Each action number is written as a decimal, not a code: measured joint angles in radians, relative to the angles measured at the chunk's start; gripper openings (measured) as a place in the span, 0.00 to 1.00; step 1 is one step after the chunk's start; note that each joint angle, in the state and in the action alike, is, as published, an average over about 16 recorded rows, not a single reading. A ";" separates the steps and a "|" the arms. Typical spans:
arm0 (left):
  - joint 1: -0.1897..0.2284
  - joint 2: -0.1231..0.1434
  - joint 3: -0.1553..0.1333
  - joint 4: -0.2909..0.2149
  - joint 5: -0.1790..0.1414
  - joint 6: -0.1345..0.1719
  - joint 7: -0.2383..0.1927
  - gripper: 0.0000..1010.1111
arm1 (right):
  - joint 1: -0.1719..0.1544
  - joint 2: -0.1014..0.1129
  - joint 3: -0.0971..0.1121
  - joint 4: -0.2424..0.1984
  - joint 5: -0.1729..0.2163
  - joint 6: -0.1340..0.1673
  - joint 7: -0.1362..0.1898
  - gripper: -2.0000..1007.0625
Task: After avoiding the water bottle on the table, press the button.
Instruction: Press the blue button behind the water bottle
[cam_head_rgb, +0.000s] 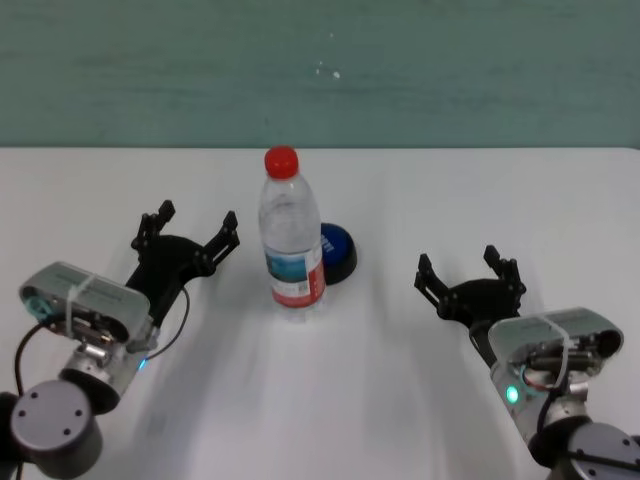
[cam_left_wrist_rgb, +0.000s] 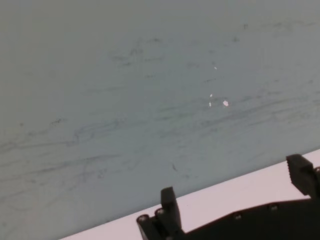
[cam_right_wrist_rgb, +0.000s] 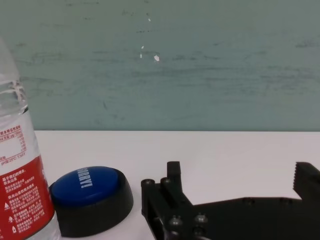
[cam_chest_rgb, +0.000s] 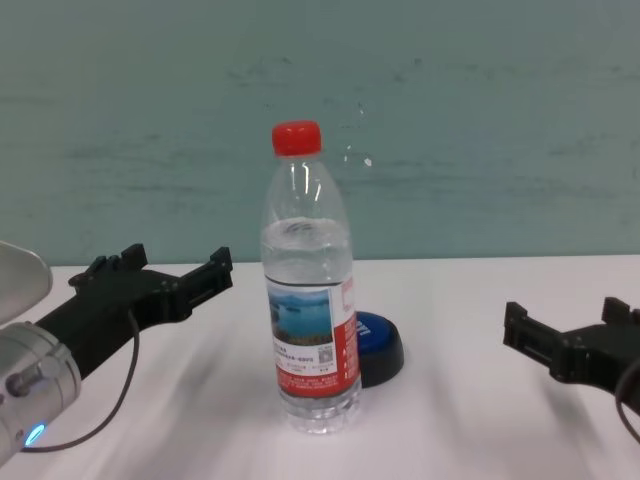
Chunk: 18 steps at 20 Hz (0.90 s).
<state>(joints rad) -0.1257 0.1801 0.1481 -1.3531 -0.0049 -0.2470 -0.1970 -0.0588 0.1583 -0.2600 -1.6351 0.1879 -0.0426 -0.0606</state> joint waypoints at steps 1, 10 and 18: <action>-0.005 0.000 0.001 0.005 0.000 0.000 -0.001 1.00 | 0.000 0.000 0.000 0.000 0.000 0.000 0.000 1.00; -0.044 -0.001 0.006 0.049 -0.005 0.004 -0.011 1.00 | 0.000 0.000 0.000 0.000 0.000 0.000 0.000 1.00; -0.080 -0.007 0.013 0.086 -0.009 0.010 -0.013 1.00 | 0.000 0.000 0.000 0.000 0.000 0.000 0.000 1.00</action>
<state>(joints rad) -0.2059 0.1730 0.1615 -1.2668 -0.0139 -0.2371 -0.2100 -0.0588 0.1584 -0.2600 -1.6351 0.1879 -0.0426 -0.0606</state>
